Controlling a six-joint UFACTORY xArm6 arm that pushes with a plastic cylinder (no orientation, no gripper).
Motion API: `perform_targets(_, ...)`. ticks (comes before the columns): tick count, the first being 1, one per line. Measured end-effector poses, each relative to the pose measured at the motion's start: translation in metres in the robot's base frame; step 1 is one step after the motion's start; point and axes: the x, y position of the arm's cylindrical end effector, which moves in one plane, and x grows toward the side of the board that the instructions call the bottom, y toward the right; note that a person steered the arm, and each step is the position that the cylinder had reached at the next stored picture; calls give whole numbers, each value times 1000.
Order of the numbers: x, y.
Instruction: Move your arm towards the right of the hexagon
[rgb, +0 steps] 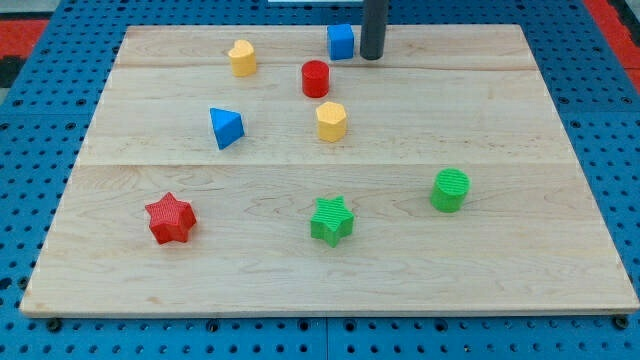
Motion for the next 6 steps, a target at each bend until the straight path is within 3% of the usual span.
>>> perform_targets(4, -13, 5)
perform_targets(5, 9, 38)
perform_targets(6, 82, 43)
